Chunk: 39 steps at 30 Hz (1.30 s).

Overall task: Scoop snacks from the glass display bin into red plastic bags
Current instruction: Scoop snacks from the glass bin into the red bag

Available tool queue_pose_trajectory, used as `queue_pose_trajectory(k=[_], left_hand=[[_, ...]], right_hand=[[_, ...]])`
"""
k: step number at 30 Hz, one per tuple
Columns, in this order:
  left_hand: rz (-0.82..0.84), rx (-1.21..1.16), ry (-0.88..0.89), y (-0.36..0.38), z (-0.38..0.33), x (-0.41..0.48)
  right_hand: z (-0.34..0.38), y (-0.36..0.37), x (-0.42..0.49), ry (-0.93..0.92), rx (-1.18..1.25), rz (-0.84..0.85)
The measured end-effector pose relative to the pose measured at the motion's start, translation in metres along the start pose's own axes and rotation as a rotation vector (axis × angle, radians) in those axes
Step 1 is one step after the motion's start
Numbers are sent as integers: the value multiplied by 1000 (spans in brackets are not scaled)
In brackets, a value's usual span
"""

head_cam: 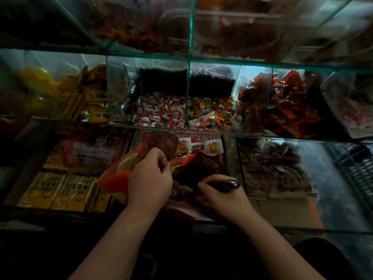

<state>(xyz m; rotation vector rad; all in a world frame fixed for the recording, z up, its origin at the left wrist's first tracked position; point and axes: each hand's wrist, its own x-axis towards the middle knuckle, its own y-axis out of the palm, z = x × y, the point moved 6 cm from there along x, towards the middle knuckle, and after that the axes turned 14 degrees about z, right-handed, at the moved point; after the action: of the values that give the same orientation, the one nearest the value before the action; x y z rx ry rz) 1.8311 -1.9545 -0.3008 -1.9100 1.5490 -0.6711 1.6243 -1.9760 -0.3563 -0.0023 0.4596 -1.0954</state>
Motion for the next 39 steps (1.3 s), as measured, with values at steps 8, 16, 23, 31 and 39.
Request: queue_pose_trajectory(k=[8, 16, 23, 31, 39], left_hand=[[-7, -45, 37, 2, 3, -3], [-68, -67, 7, -7, 11, -4], [3, -65, -17, -2, 1, -8], [-13, -97, 330, -3, -44, -38], [423, 189, 17, 59, -17, -11]], right_hand=[[-1, 16, -2, 44, 120, -115], [-5, -12, -32, 8, 569, -292], [-2, -15, -47, 67, 601, -308], [17, -27, -81, 24, 686, -387], [31, -44, -107, 13, 911, -342]])
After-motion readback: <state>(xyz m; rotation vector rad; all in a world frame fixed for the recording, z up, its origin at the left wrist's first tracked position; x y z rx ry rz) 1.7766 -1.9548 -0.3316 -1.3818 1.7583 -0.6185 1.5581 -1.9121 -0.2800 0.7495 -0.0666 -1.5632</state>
